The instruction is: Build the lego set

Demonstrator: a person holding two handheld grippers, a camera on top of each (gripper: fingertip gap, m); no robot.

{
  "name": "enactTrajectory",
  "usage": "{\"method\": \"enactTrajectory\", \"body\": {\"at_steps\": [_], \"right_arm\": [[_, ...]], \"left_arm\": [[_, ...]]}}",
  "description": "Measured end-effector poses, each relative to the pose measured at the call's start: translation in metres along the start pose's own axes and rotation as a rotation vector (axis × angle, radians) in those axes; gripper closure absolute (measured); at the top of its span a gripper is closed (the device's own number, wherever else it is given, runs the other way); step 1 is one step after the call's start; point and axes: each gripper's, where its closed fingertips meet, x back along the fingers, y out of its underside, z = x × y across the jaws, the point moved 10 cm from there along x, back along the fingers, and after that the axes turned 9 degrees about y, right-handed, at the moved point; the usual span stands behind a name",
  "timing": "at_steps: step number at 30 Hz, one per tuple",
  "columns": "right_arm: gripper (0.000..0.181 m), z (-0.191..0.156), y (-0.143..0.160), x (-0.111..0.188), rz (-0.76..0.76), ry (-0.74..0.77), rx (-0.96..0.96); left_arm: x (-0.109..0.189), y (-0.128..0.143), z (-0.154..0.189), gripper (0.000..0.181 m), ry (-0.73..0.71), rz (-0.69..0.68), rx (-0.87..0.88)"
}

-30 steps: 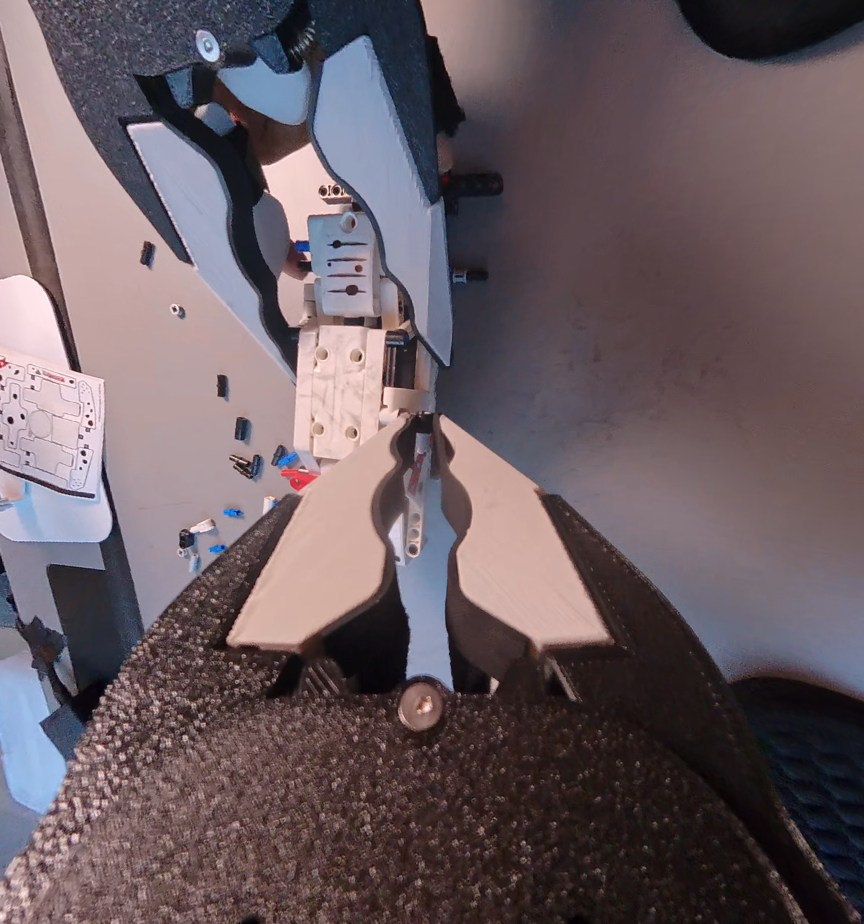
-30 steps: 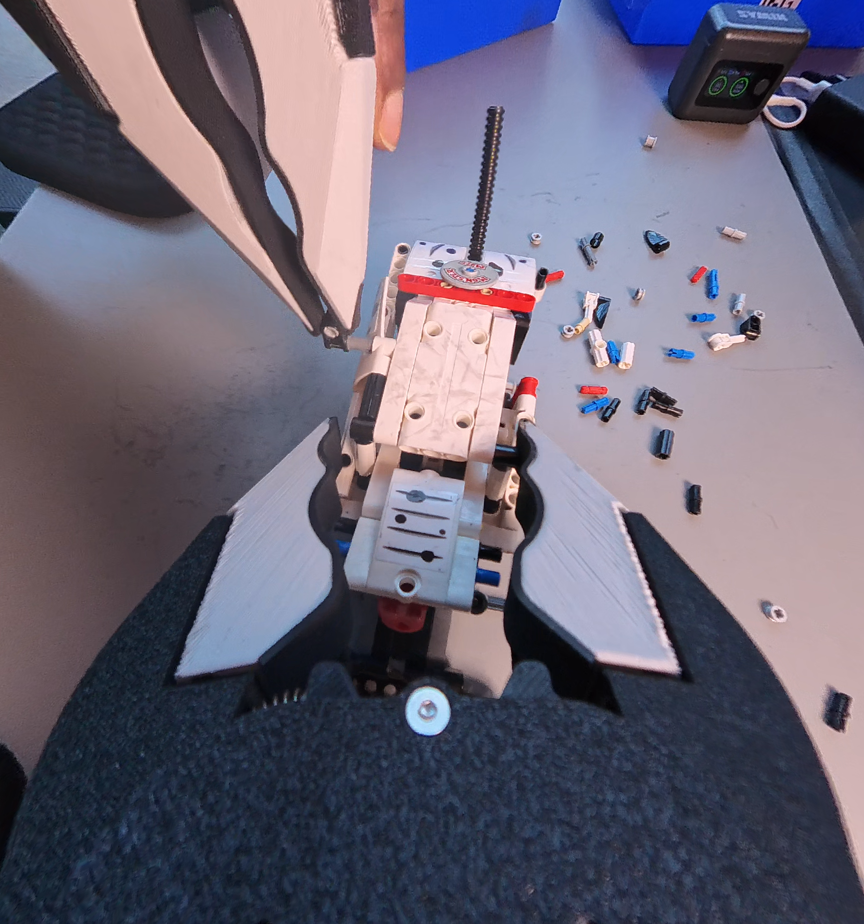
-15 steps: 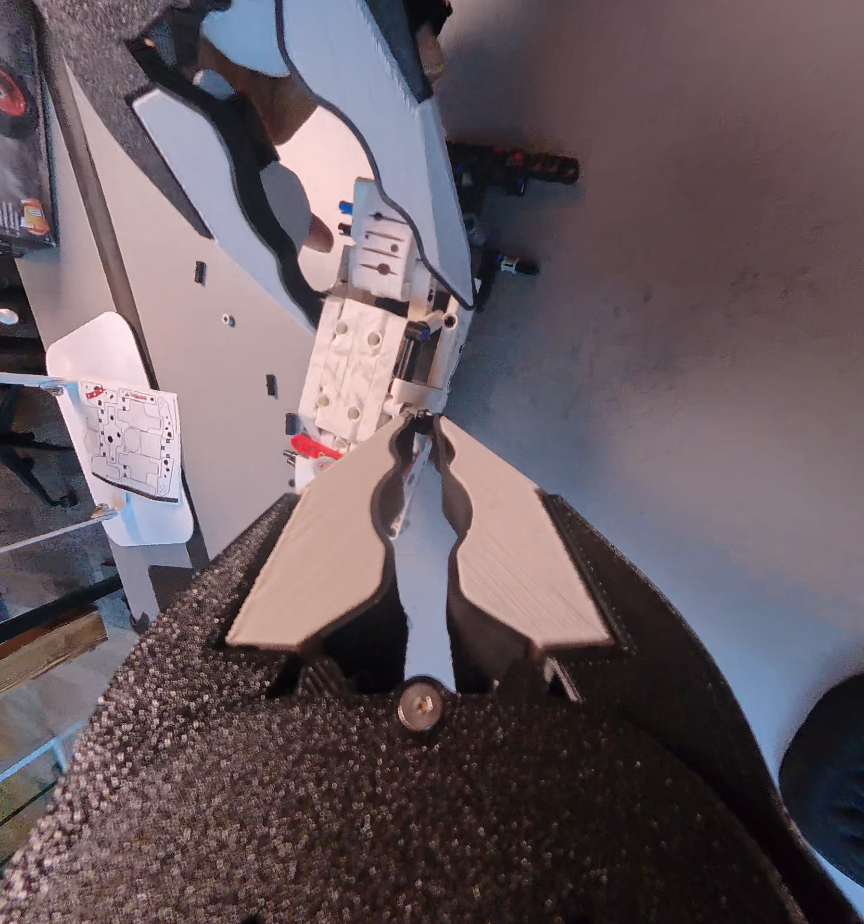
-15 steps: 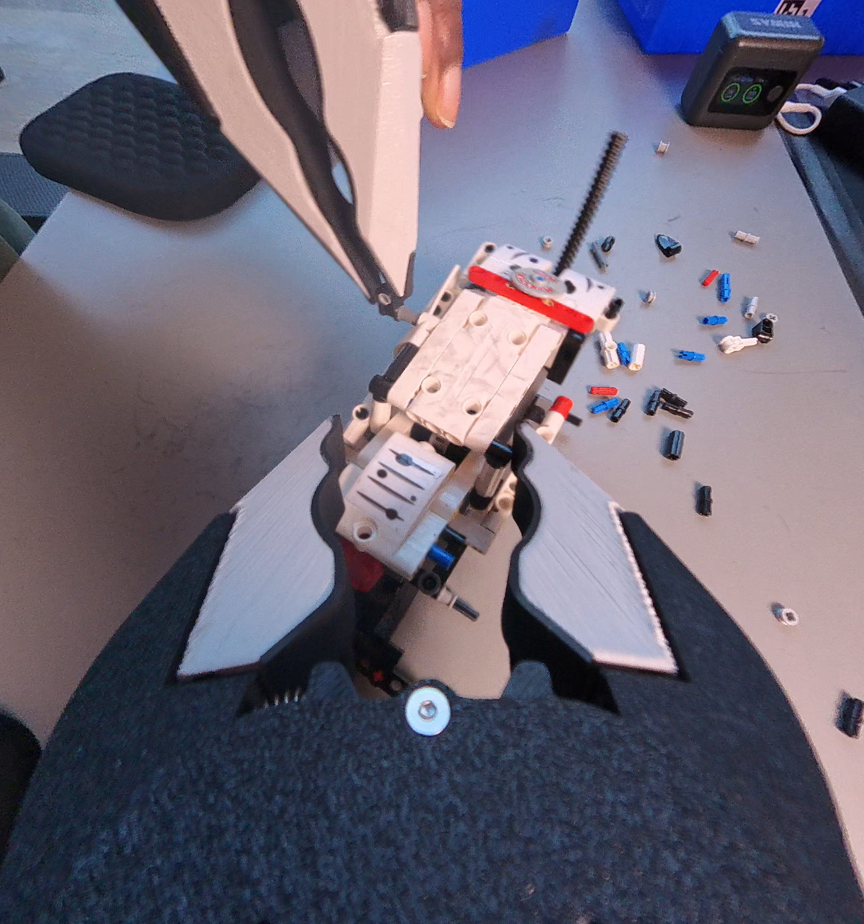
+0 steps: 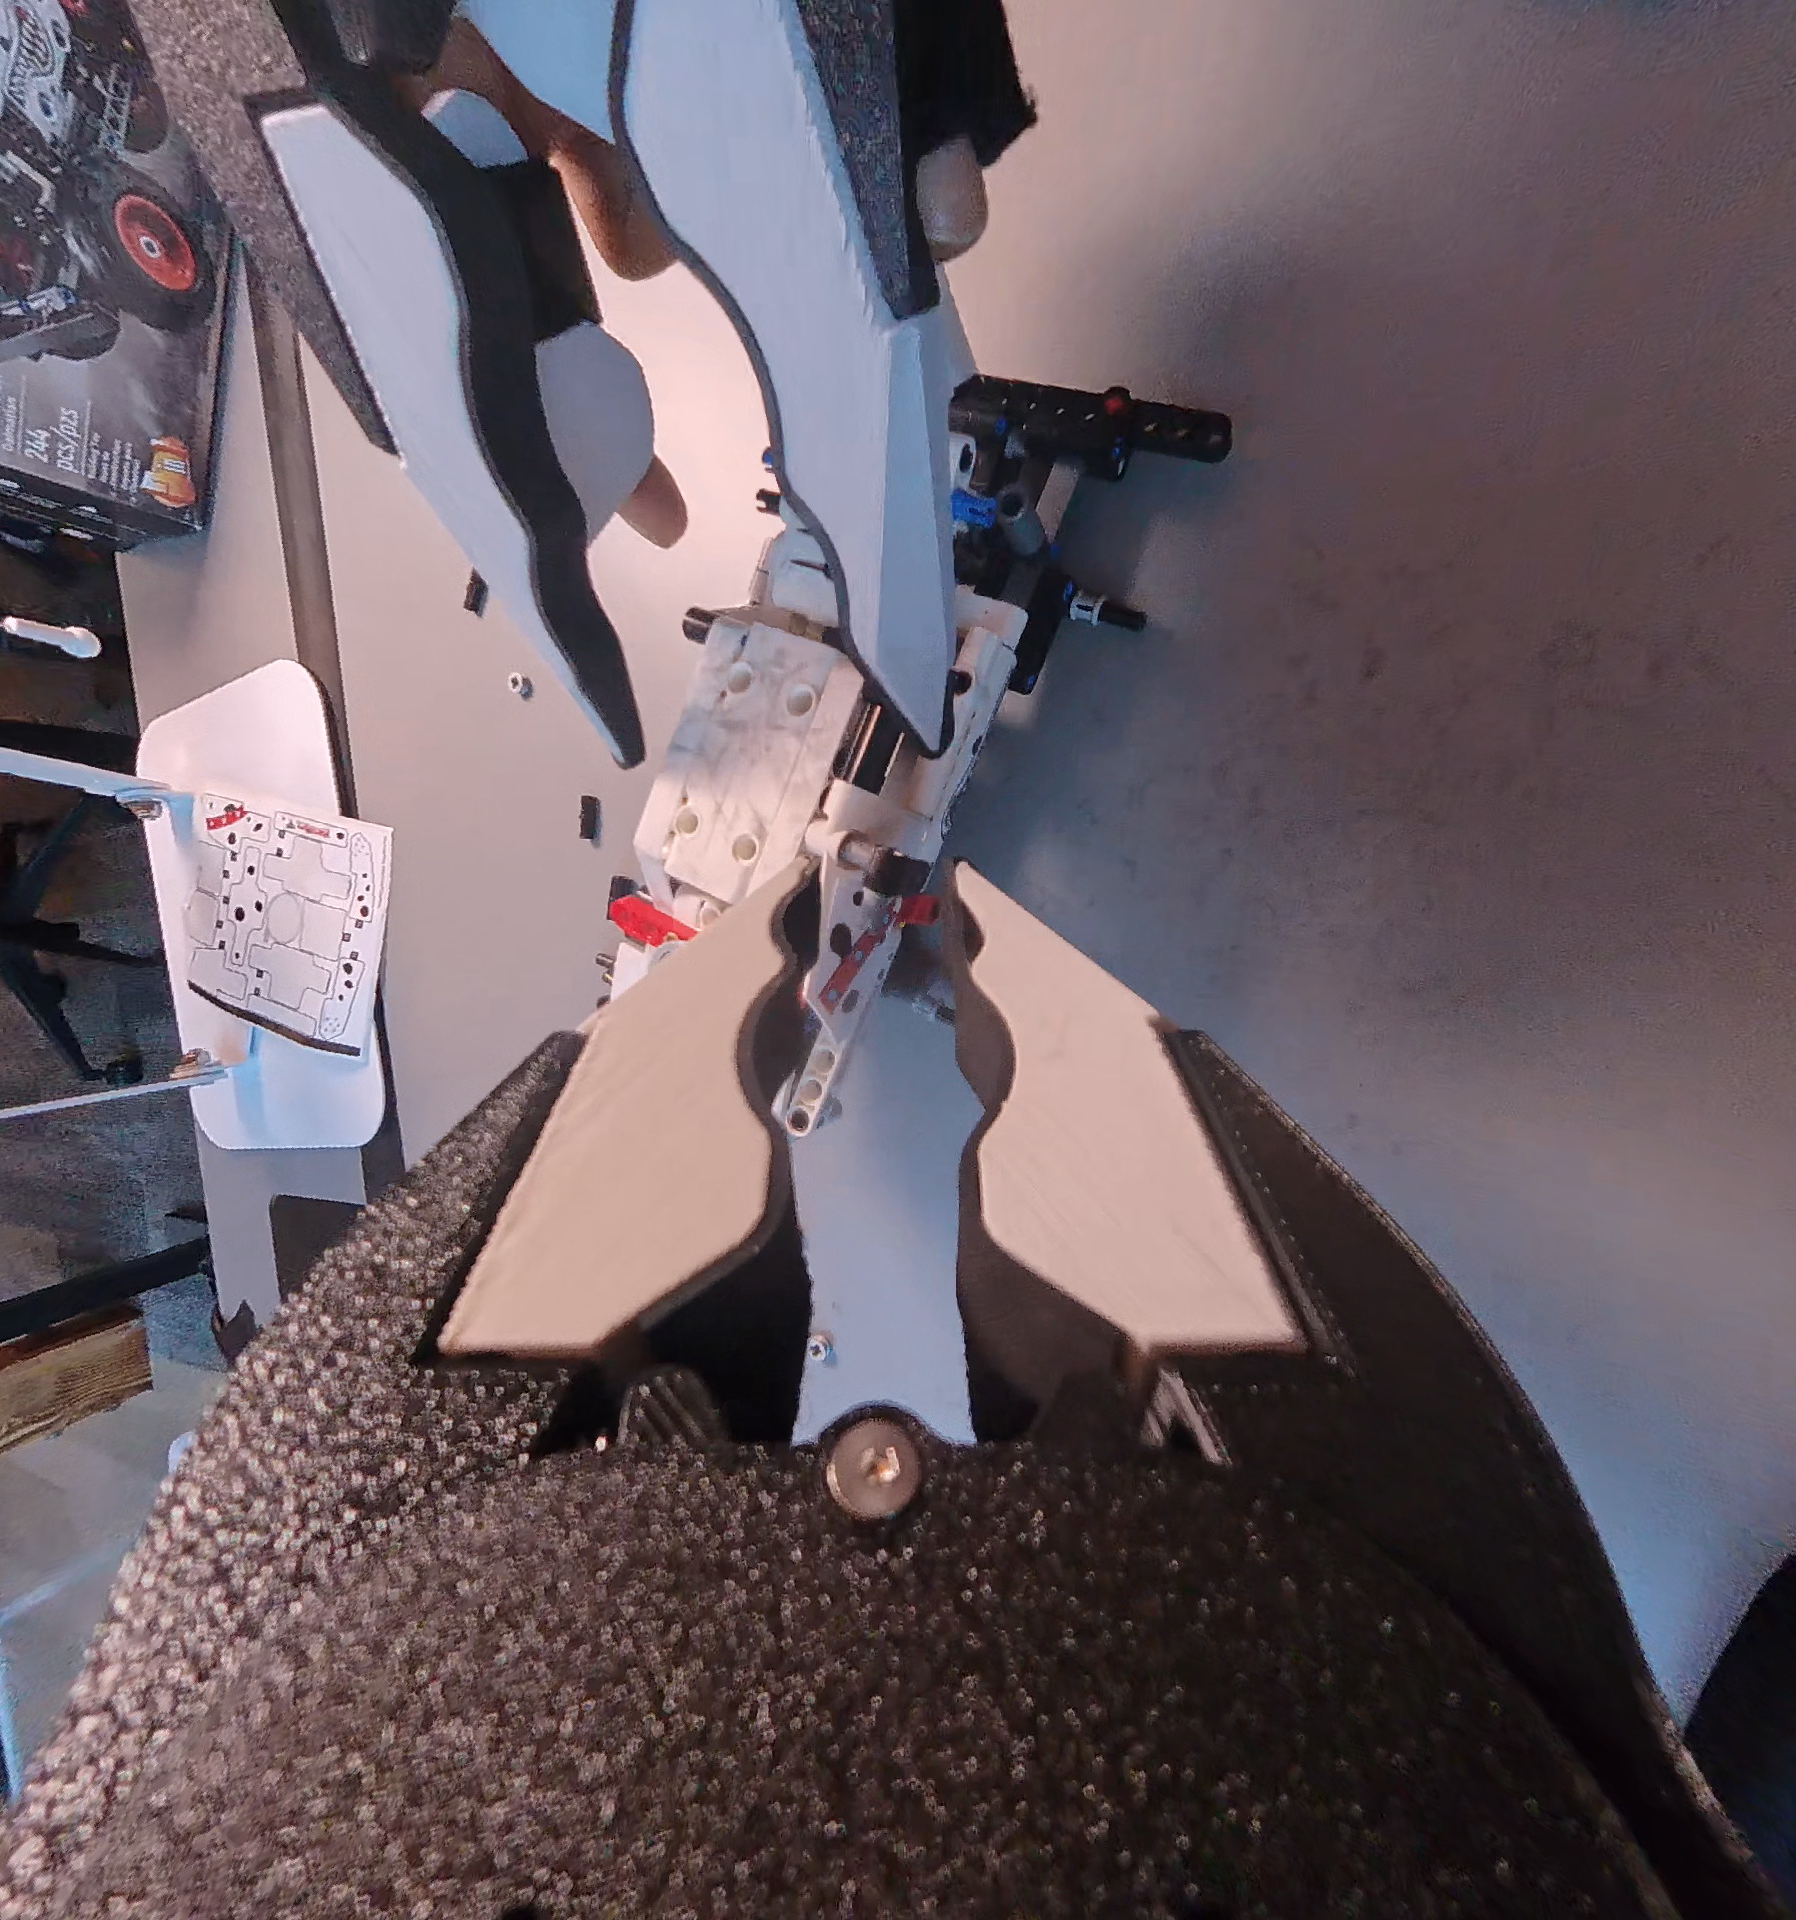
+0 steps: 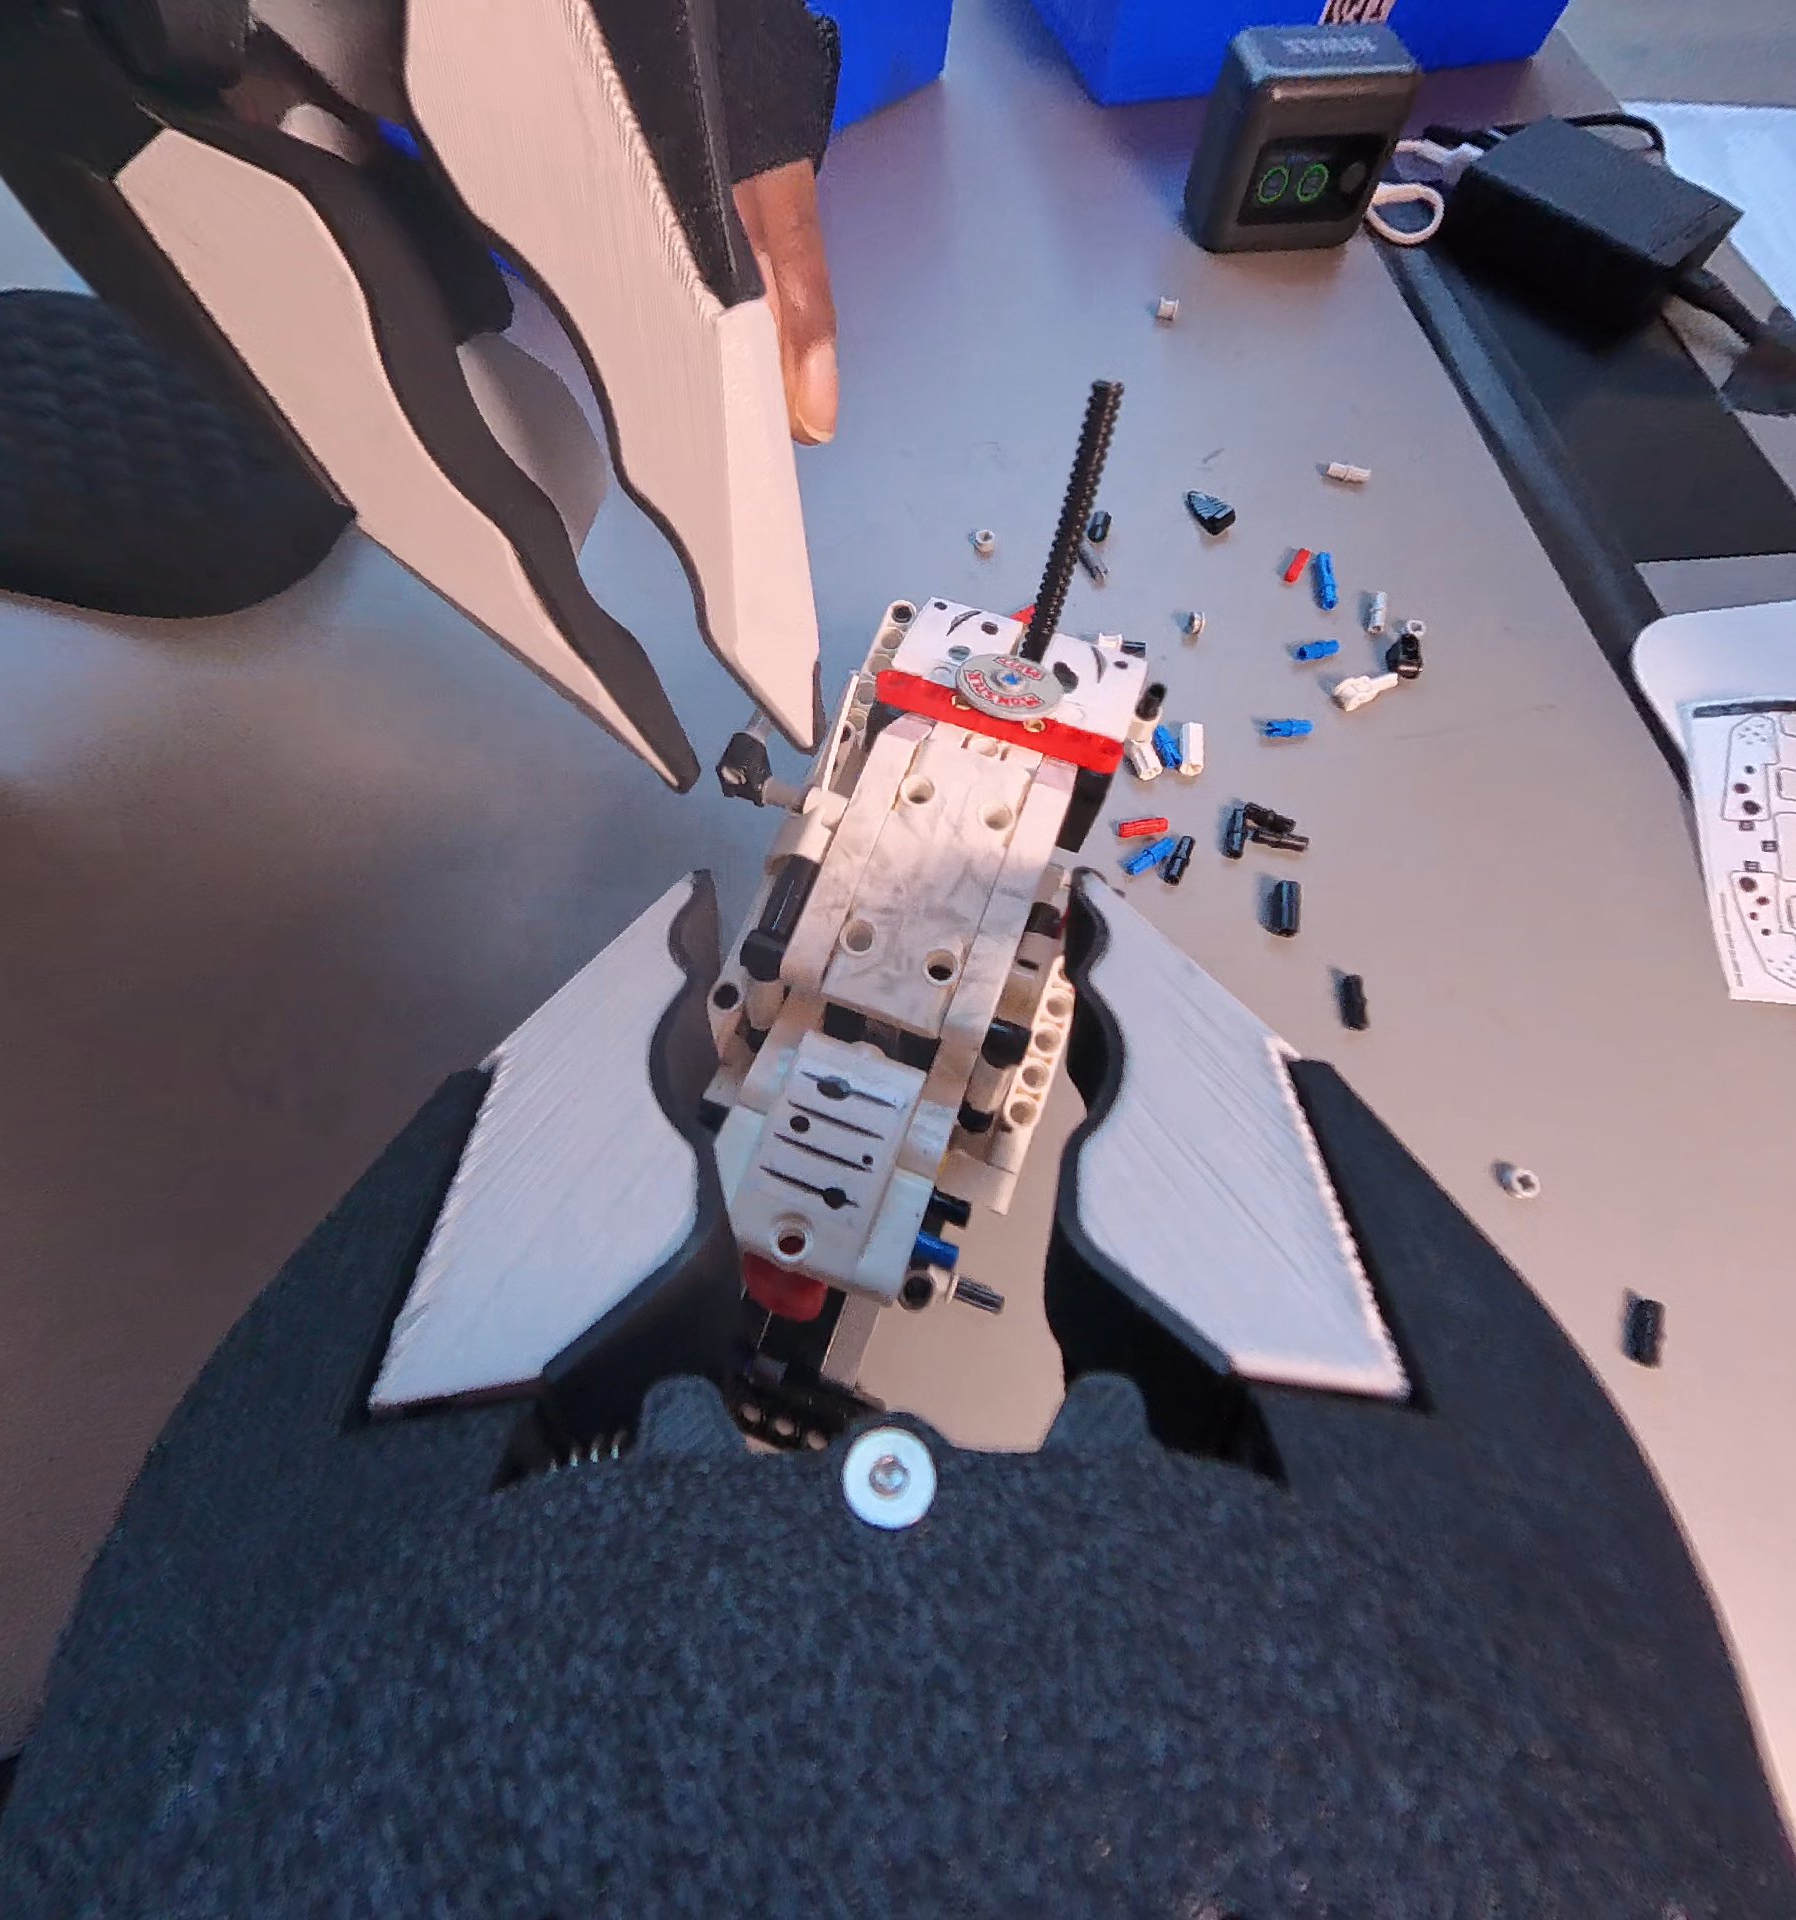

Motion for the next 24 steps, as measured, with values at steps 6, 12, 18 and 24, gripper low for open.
{"method": "enactTrajectory", "body": {"at_steps": [6, 12, 18, 24], "right_arm": [[0.126, 0.002, -0.003, -0.01, -0.074, -0.036, 0.016], [0.128, 0.001, -0.003, -0.012, -0.051, -0.106, 0.076], [0.129, 0.003, -0.003, -0.012, -0.049, -0.112, 0.084], [0.128, 0.002, -0.002, -0.012, -0.056, -0.123, 0.07]], "left_arm": [[-0.004, 0.003, -0.005, 0.169, 0.068, -0.011, -0.03], [-0.002, 0.0, -0.006, 0.172, 0.159, -0.023, -0.057], [-0.003, -0.004, -0.012, 0.173, 0.205, -0.063, -0.006], [-0.003, -0.003, -0.006, 0.173, 0.164, -0.022, 0.004]]}}
